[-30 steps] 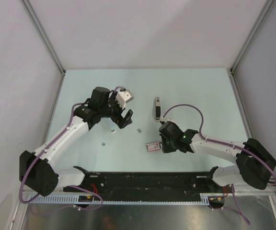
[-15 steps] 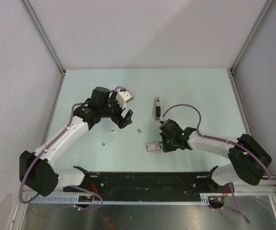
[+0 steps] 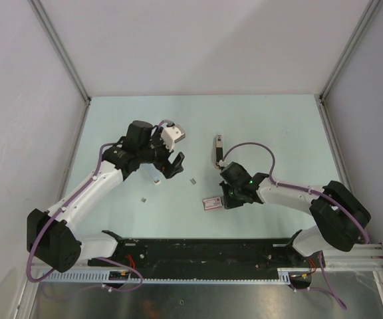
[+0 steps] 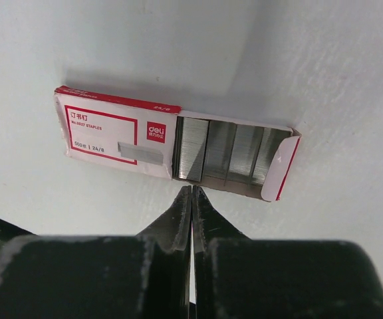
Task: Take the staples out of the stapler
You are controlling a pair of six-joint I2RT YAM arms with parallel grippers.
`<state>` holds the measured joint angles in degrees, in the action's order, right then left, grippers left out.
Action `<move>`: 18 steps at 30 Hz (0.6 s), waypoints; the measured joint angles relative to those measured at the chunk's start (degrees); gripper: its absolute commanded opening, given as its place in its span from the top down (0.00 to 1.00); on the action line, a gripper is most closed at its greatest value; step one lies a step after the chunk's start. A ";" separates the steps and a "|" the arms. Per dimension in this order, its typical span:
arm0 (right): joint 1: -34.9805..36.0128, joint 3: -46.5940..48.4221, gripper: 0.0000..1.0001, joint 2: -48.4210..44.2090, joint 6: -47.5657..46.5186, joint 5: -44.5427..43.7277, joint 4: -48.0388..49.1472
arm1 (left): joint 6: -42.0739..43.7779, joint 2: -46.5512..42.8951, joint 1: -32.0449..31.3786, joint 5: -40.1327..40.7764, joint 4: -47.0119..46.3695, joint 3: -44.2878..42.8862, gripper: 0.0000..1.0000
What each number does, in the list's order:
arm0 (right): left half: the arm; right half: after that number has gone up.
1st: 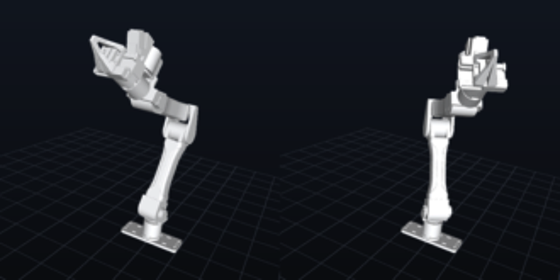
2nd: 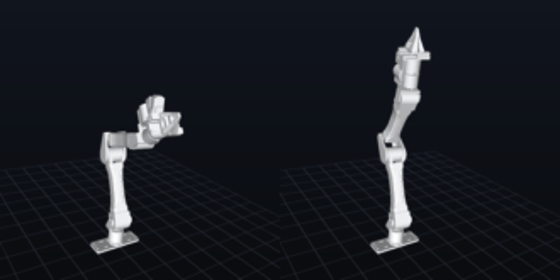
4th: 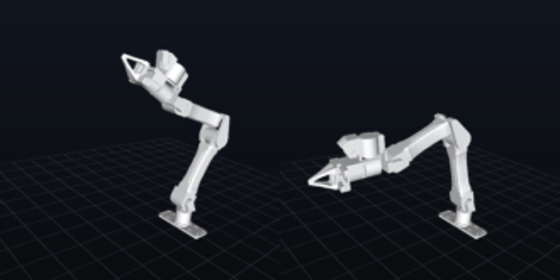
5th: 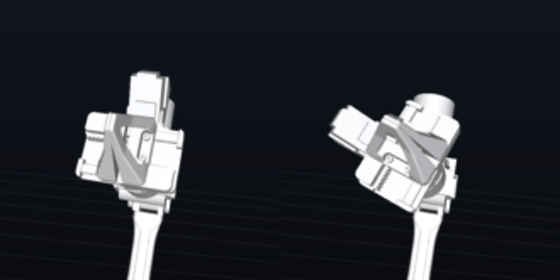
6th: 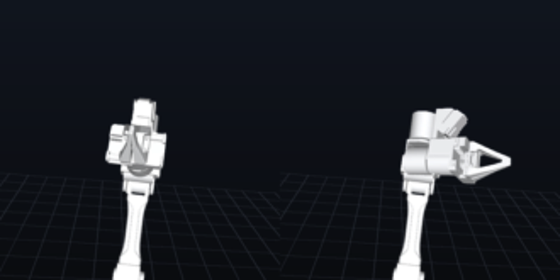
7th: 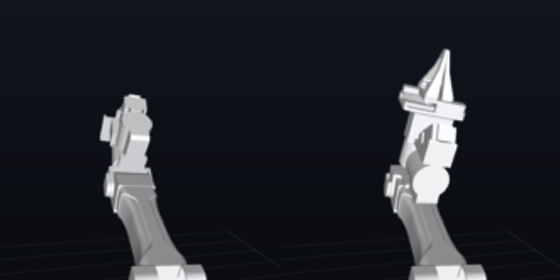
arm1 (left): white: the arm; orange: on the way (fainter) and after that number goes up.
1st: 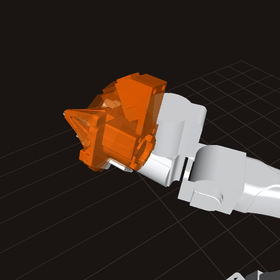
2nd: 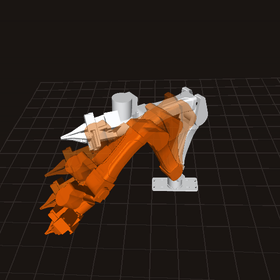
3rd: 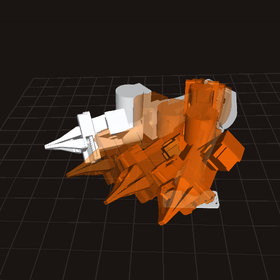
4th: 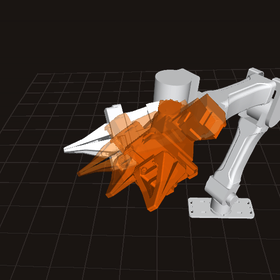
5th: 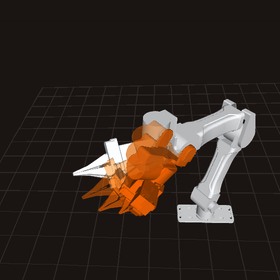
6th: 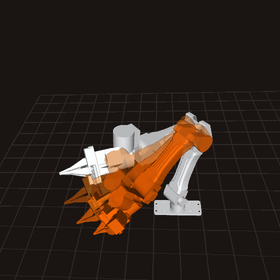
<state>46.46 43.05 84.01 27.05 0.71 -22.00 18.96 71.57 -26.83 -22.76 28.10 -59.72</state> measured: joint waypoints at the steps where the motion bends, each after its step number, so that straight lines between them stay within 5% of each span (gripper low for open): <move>1: -0.04 0.09 1.00 0.00 -0.04 0.09 -0.02 | 0.00 0.00 0.00 0.02 0.00 0.00 0.01; 12: -0.09 0.61 0.99 -0.02 -0.20 0.59 -0.39 | 0.07 0.00 0.00 -0.11 0.24 0.00 0.00; 18: -0.04 2.69 0.72 -3.08 -0.76 1.86 -0.68 | 0.13 0.00 0.00 -0.02 0.44 0.00 0.01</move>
<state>46.41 45.74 80.93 26.28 2.57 -22.68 19.09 71.57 -26.83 -22.79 28.53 -59.72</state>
